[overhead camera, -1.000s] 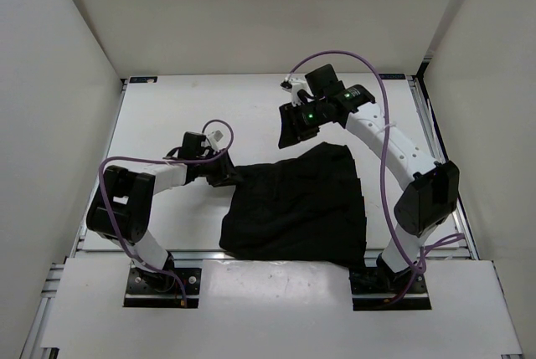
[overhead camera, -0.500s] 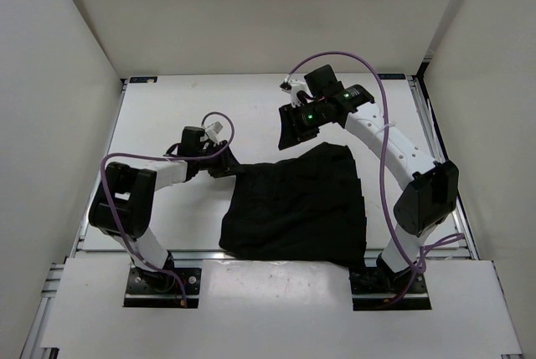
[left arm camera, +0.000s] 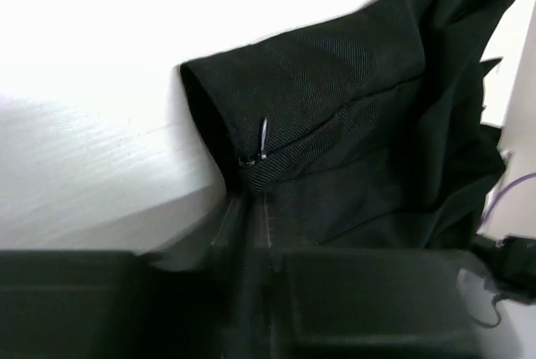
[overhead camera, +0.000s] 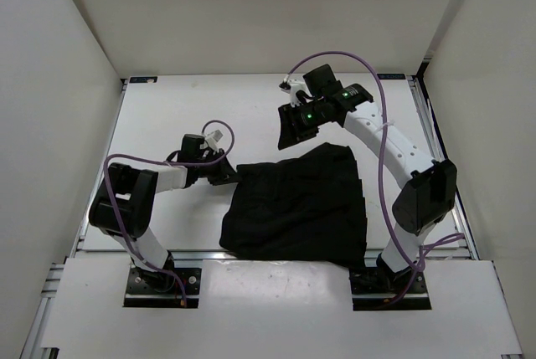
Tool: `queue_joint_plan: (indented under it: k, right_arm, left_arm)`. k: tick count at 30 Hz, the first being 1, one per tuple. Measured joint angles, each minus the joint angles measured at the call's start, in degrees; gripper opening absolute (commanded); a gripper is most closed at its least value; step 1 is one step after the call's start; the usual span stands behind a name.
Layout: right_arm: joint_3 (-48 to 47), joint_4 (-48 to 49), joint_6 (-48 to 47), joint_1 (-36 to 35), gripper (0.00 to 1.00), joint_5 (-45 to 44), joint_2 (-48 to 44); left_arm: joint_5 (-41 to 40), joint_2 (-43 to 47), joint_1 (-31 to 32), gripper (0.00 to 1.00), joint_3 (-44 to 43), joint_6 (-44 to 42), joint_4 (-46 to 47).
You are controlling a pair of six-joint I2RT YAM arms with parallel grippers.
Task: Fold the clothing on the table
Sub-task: Flatten the skirt out
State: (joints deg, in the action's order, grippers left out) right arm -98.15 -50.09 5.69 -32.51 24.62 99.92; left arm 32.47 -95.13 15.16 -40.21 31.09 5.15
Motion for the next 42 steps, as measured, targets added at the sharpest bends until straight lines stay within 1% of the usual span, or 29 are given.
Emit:
queue_joint_plan:
  k: [1,7,10,15,18,21,22,24,26,28,33,37,38,42]
  right_arm:
    - [0.0,0.0,0.02,0.0,0.49,0.0,0.0]
    - [0.0,0.04,0.35,0.26,0.5,0.61,0.0]
    - [0.46,0.09,0.31,0.39,0.5,0.74,0.0]
    - [1.6,0.07,-0.26,0.59,0.5,0.04,0.42]
    - [1.6,0.35,-1.09,1.05,0.5,0.09,1.14]
    - [0.98,0.68,-2.34,2.69,0.5,1.75,2.6]
    - [-0.11,0.59,-2.73,3.52,0.49,2.69,3.76]
    - [-2.93,0.81,-3.02,4.96,0.48,4.55,6.6]
    - [-4.9,2.12,-3.08,6.14,0.48,6.25,9.11]
    - [-4.92,2.8,-3.08,6.78,0.48,7.23,10.03]
    - [-4.44,3.82,-3.1,6.21,0.47,9.73,10.43]
    - [-4.46,4.98,-3.13,5.81,0.48,12.37,12.46]
    - [-4.46,5.27,-3.13,5.66,0.47,12.83,13.31]
    - [-4.48,5.46,-3.5,4.87,0.47,13.18,16.98]
  left_arm:
    - [-0.02,-0.02,-0.07,0.0,0.2,0.35,0.15]
    - [0.98,-0.31,-0.96,0.0,-0.28,2.4,4.63]
    - [2.08,-1.44,-1.42,0.0,-3.02,4.04,6.45]
    - [6.38,-2.14,-1.46,0.0,-6.71,8.46,10.84]
    - [8.92,-2.14,-1.11,0.0,-6.97,10.86,13.49]
    - [10.51,-2.14,-0.31,0.0,-6.97,12.22,14.12]
    - [10.62,-2.14,-0.04,0.0,-6.97,12.09,13.92]
    - [9.75,-2.03,0.24,0.0,-6.97,10.84,11.87]
    - [7.02,-1.92,0.42,0.0,-6.95,8.17,7.89]
    - [4.0,-1.92,0.28,0.0,-6.34,5.92,5.18]
    - [-1.66,-2.95,-0.09,0.0,-4.63,4.31,3.21]
    - [-5.42,-7.54,0.5,0.0,-7.41,4.09,2.23]
    - [-6.08,-8.98,0.79,0.0,-8.52,4.11,2.1]
    - [-6.43,-12.7,1.55,0.0,-13.38,4.98,2.05]
